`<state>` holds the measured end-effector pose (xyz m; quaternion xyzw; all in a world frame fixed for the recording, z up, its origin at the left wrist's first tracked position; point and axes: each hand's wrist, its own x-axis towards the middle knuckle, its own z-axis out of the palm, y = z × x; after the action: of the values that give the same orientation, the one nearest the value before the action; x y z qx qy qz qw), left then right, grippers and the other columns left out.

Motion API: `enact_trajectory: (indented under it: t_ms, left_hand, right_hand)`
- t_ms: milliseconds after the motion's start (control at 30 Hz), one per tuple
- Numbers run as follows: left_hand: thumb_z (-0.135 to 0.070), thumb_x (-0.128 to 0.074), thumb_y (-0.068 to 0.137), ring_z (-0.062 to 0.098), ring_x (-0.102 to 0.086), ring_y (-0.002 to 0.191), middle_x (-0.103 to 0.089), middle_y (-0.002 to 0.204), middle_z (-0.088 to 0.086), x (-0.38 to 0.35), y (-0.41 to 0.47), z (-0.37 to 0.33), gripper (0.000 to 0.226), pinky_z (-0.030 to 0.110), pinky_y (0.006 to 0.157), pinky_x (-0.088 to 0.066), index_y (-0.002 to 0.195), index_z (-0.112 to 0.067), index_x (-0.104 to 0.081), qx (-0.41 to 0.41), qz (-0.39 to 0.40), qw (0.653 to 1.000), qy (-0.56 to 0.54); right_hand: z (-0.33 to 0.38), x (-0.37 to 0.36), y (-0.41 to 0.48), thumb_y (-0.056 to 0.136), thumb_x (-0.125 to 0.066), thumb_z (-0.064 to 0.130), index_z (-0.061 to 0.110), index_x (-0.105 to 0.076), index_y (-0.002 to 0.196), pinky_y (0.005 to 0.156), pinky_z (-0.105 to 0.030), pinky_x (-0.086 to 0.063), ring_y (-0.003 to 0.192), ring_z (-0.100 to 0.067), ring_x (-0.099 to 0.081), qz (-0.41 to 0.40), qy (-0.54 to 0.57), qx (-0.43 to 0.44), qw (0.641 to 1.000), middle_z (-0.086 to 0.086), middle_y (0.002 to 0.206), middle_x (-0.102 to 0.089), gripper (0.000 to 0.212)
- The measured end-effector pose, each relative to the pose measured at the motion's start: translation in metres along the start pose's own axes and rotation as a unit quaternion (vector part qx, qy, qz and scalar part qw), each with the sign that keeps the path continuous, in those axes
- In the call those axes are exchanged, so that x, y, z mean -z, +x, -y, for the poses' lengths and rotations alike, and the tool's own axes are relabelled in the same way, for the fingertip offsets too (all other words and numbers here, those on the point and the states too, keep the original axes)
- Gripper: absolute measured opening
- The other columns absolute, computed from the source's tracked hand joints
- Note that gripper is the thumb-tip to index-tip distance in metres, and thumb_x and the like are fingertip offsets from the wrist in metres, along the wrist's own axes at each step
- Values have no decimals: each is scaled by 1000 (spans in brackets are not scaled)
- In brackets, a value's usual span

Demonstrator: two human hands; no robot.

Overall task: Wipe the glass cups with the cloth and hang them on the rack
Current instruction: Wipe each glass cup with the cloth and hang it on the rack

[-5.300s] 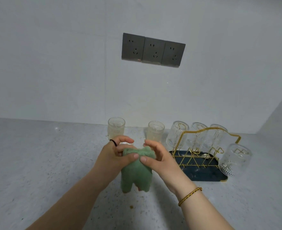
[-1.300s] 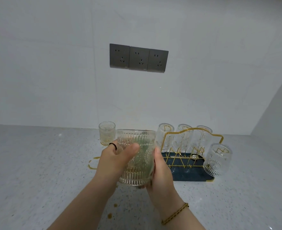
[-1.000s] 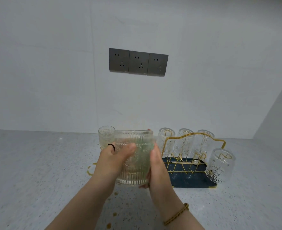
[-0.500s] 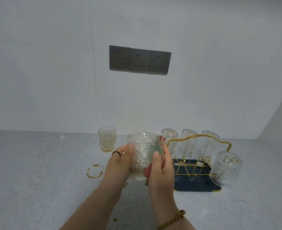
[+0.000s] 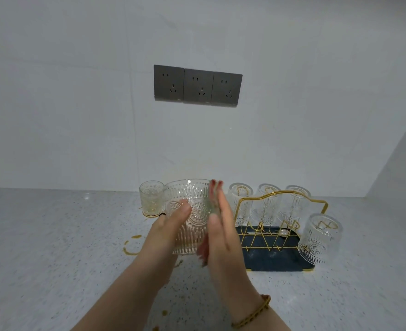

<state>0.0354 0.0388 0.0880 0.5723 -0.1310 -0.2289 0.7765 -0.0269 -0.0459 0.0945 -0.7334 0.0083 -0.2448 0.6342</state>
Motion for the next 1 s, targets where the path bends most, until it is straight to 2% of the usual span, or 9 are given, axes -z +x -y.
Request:
enact_trajectory:
  t_ms: [67, 133, 267, 400, 500, 600, 800, 900, 1000]
  left_hand:
    - [-67, -66, 59, 50, -52, 113, -51, 121, 37, -2, -4, -6, 95, 62, 88, -47, 121, 2, -51, -18, 0, 1000, 17]
    - [-59, -59, 66, 25, -69, 75, -69, 89, 19, -2, -5, -8, 64, 33, 59, -55, 101, -5, -66, -44, 19, 999, 25]
    - [-71, -74, 41, 32, -63, 94, -66, 107, 17, -4, -8, -8, 105, 55, 91, -48, 119, -3, -55, -47, 21, 999, 11]
    - [-78, -74, 35, 53, -44, 120, -47, 132, 30, -4, -7, -9, 127, 69, 99, -34, 132, -2, -43, -41, 20, 999, 14]
    - [-78, -68, 44, 60, -46, 110, -44, 122, 44, -2, -9, -13, 128, 69, 89, -42, 126, 15, -37, -37, 26, 999, 20]
    - [-66, -64, 52, 26, -68, 67, -63, 82, 20, -1, -8, -15, 99, 37, 52, -54, 114, 9, -52, -57, 24, 998, 12]
    - [-79, -74, 32, 46, -46, 123, -50, 134, 22, 2, -6, -5, 129, 65, 101, -35, 135, -8, -42, -34, 20, 999, -6]
    - [-78, -73, 38, 53, -38, 126, -42, 137, 29, 0, -7, -9, 125, 70, 101, -30, 135, -6, -40, -21, 18, 1000, -15]
    - [-74, -73, 48, 53, -28, 131, -34, 144, 27, 3, -5, -8, 113, 72, 103, -22, 137, -14, -39, 6, 55, 997, -44]
  right_hand:
    - [-5, -12, -6, 88, -21, 60, 58, -18, 130, 112, -17, -17, 132, 3, -23, -12, -164, 129, 978, 19, 149, -15, 42]
    - [-11, -14, -2, 88, -14, 60, 45, -16, 135, 109, -7, 1, 135, 12, 3, -25, -245, 201, 948, 17, 148, -2, 49]
    - [-6, 5, 13, 95, -25, 44, 49, -30, 130, 80, -17, -47, 100, -1, -51, 24, -10, 3, 1000, 13, 136, -43, 36]
    - [-1, 4, 1, 97, -24, 28, 36, -32, 132, 52, -9, -45, 68, 4, -56, 10, 77, -56, 995, -2, 112, -57, 37]
    - [-1, -13, -10, 90, -27, 54, 57, -20, 131, 96, -27, -45, 105, 2, -51, -18, -63, 71, 995, 13, 136, -42, 42]
    - [-2, -16, -6, 88, -17, 60, 58, -16, 130, 110, -7, -4, 136, 12, -1, -23, -196, 189, 962, 35, 144, 0, 42]
    - [9, 9, 9, 97, -25, 29, 49, -33, 122, 86, -24, -53, 110, -5, -56, 41, 136, -45, 989, 8, 135, -47, 33]
    - [9, 2, 1, 97, -30, 25, 50, -20, 128, 67, -8, -46, 80, 6, -57, 16, 104, -20, 994, 38, 119, -47, 41]
    - [0, -9, -2, 81, -38, 60, 76, -8, 116, 89, -32, -36, 97, -12, -36, 0, -33, 59, 998, 51, 130, -22, 49]
